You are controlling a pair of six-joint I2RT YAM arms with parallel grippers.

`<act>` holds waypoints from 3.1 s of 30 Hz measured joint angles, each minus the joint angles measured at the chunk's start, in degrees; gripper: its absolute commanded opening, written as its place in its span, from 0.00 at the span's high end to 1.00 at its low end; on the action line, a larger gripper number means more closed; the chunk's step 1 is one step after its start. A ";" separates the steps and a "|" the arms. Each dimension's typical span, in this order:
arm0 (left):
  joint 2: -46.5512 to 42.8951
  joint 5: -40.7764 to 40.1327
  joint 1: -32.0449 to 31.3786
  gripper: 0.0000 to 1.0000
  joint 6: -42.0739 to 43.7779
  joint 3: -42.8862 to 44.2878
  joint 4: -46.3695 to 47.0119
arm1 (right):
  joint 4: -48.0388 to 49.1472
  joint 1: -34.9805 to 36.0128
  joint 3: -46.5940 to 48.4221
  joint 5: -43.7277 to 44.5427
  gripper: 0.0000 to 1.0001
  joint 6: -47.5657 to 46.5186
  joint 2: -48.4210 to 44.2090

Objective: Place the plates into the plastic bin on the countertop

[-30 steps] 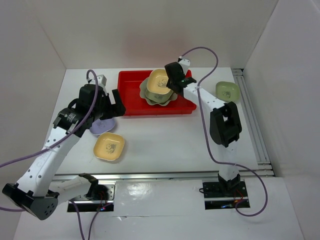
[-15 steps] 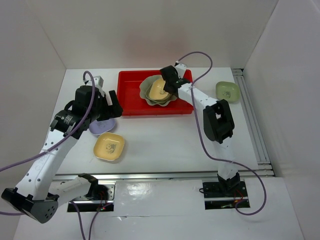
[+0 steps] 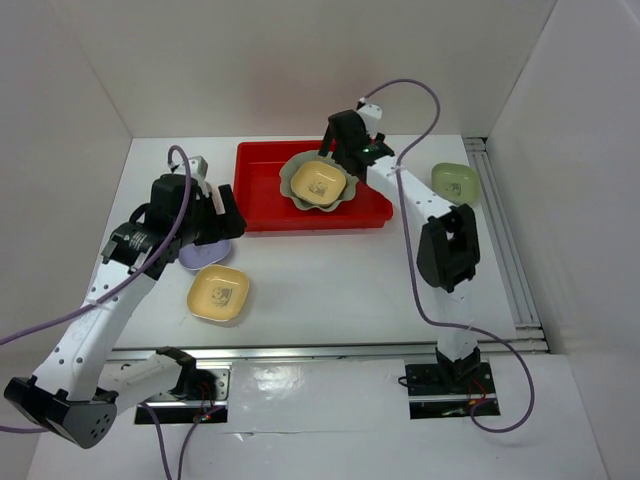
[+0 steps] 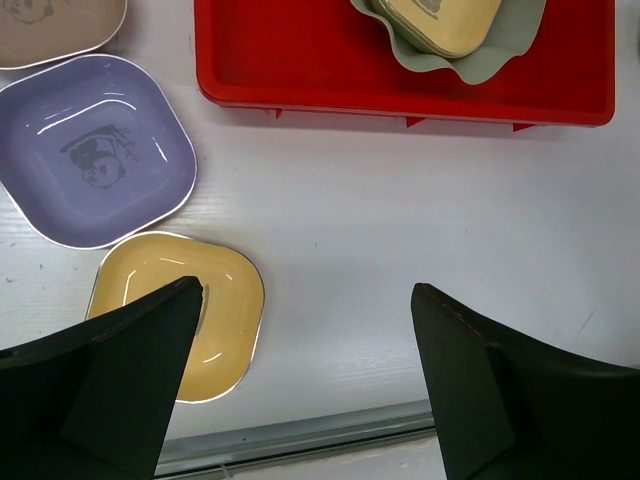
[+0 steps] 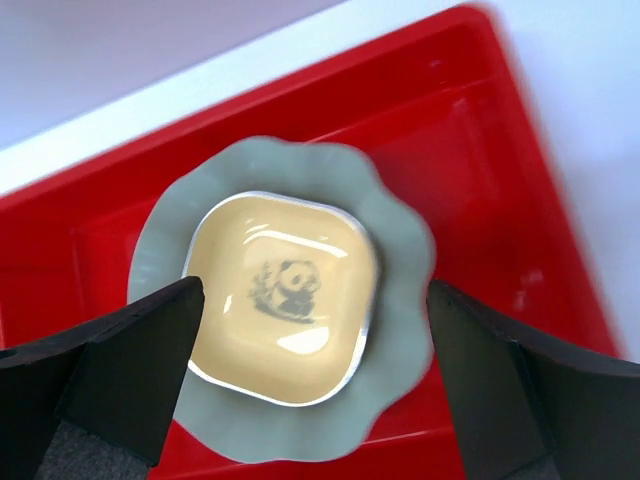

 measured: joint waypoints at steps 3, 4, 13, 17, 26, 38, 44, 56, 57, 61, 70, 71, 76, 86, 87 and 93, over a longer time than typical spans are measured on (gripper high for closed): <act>-0.42 0.35 0.20 0.01 0.22 -0.55 0.00 | -0.66 -4.07 -3.72 -1.05 0.01 -0.37 -5.29; -0.66 0.48 0.35 0.01 0.24 -0.76 0.00 | -0.55 -6.93 -6.21 -2.05 0.01 -0.37 -7.98; -1.42 6.32 0.68 0.01 1.27 -3.98 2.99 | -0.22 -36.76 -20.02 -5.16 0.01 -5.07 -15.78; -1.42 8.83 0.68 0.01 1.31 -6.10 4.07 | -1.57 -36.37 -15.21 -5.73 0.02 -7.80 -9.11; -2.03 11.41 0.68 0.01 1.55 -9.66 6.34 | -2.34 -39.82 -15.63 -4.81 0.11 -8.92 -4.00; -3.26 12.20 0.68 0.01 2.51 -10.36 7.26 | 0.66 -39.58 -21.44 -4.11 0.25 -7.15 -0.85; -4.28 12.24 0.68 0.01 2.78 -10.93 7.74 | 2.54 -38.75 -21.46 -3.65 0.52 -7.13 1.16; -4.28 12.24 0.68 0.01 2.80 -11.30 7.74 | 7.96 -34.47 -21.22 -2.12 1.00 -4.15 1.90; -4.28 12.22 0.68 0.01 2.80 -11.41 7.87 | 7.98 -33.81 -21.16 -2.12 1.00 -3.69 1.90; -4.28 12.20 0.68 0.01 2.80 -11.93 7.91 | 6.38 -31.43 -19.58 -1.53 1.00 -2.34 1.75; -4.31 11.76 0.68 0.01 2.80 -12.72 8.09 | -4.20 -28.06 -10.75 10.58 1.00 -2.60 -1.75; -4.31 11.76 0.68 0.01 2.80 -12.72 8.09 | -5.20 -27.93 -9.79 12.26 1.00 -2.64 -2.34; -4.31 11.52 0.68 0.01 2.80 -12.72 8.09 | -7.13 -26.71 -8.07 16.74 1.00 -2.97 -6.80; -4.31 8.68 1.38 0.01 2.60 -12.72 8.07 | 1.51 -13.90 -13.14 5.88 1.00 -7.78 -18.03; -4.31 8.17 1.64 0.01 2.51 -12.72 8.04 | 2.16 -12.26 -12.83 4.90 1.00 -8.00 -17.44; -4.24 5.22 4.37 0.01 1.60 -12.72 7.50 | 3.28 -3.61 -9.07 3.67 1.00 -6.84 -8.72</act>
